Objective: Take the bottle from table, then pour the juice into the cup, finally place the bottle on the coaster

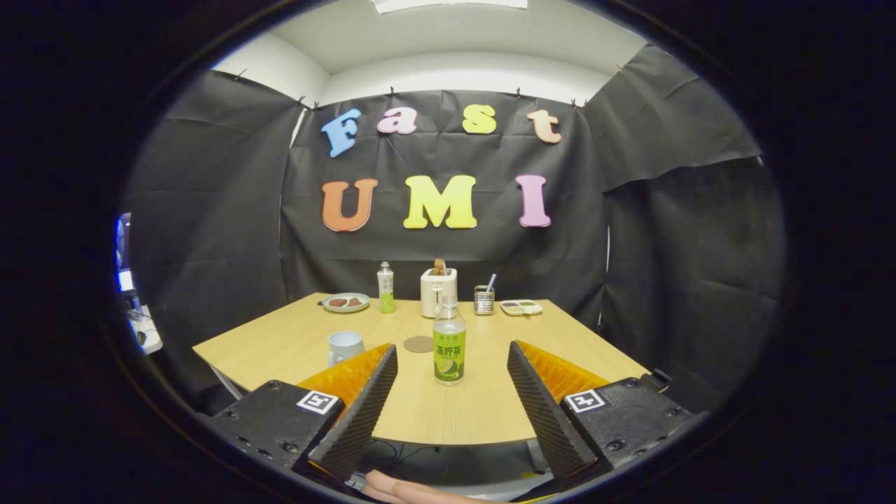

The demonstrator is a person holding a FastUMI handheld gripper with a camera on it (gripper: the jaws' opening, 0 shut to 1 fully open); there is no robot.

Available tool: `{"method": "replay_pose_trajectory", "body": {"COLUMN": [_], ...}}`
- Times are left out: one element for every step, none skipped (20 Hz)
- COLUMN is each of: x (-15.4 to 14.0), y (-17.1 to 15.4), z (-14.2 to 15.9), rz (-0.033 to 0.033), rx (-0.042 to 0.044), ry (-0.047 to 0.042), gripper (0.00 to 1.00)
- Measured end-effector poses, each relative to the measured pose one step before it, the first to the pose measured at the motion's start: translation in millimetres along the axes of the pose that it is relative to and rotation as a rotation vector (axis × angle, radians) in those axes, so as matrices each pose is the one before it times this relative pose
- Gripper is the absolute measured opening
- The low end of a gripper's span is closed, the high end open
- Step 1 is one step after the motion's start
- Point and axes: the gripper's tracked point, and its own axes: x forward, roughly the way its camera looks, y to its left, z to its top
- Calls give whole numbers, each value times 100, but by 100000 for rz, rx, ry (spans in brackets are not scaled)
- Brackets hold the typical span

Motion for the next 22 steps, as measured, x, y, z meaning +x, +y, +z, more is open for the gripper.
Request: {"method": "replay_pose_trajectory", "body": {"x": [-63, -50, -55, -23, 102, -15, -18, 151, 249, 154, 290, 324, 532, 575, 748, 676, 735, 833, 980, 926, 1117, 917], "y": [-205, -153, -138, -136, -191, -246, -116, -108, -131, -14, 165, 90, 248, 190, 145, 188, 64, -13, 105, 161, 407, 149], "z": [173, 215, 5, 78, -11, 167, 38, 20, -128, -50, -97, -125, -132, -96, -245, -132, -386, -217, -405, -412, -403, -292], "rz": [-943, -409, -208, -260, -386, -262, -311, -343, -136, 132, 408, 569, 800, 861, 648, 854, 25, -352, -316, 123, 603, 235], "rx": [-19, 115, -32, -108, -29, -128, -198, 3, 139, 293, 273, 124, 5, -3, -348, -463, -738, -516, -427, -411, -382, -8], "ry": [-553, -686, -471, -400, -312, -472, -372, -226, -19, 77, 106, 262, -31, 133, -103, -327, 229, -213, 477, 491, 358, 172], "gripper": [100, 100, 100, 100, 100, 100, 100, 100, 100, 100, 100, 100, 100, 100, 100, 100, 100, 100, 100, 100, 100, 100]}}
